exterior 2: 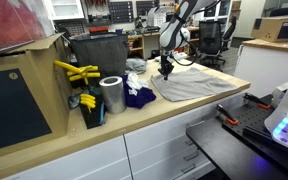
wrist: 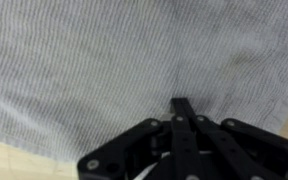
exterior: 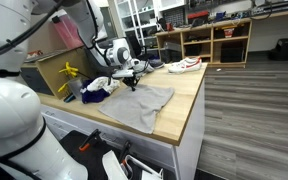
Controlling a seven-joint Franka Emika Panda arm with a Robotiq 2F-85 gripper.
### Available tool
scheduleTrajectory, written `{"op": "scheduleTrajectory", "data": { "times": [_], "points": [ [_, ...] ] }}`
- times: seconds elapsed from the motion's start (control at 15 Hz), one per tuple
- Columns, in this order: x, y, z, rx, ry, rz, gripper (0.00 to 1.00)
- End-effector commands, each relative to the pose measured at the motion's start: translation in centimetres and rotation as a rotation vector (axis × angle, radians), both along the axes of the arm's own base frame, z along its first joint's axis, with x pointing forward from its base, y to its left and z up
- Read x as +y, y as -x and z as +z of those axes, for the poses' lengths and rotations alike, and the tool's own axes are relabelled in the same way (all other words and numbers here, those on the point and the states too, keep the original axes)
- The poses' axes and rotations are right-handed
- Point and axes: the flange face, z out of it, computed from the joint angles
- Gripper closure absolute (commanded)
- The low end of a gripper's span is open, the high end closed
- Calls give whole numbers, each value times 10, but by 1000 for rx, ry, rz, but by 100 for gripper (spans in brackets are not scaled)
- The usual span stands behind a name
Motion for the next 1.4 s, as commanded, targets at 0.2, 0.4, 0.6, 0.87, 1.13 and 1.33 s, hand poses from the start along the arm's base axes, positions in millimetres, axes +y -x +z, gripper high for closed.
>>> {"op": "scheduleTrajectory", "data": {
  "times": [0.2, 0.4, 0.6, 0.87, 1.13, 1.33],
  "points": [
    [35, -17, -15, 20, -91, 37, 100],
    [44, -20, -9, 11, -110, 57, 100],
    [36, -19, 5, -6, -109, 83, 100],
    [4, -8, 39, -42, -114, 109, 73],
    [-42, 25, 88, -56, -86, 92, 44],
    [-71, 63, 117, -14, -84, 46, 22]
  ]
}}
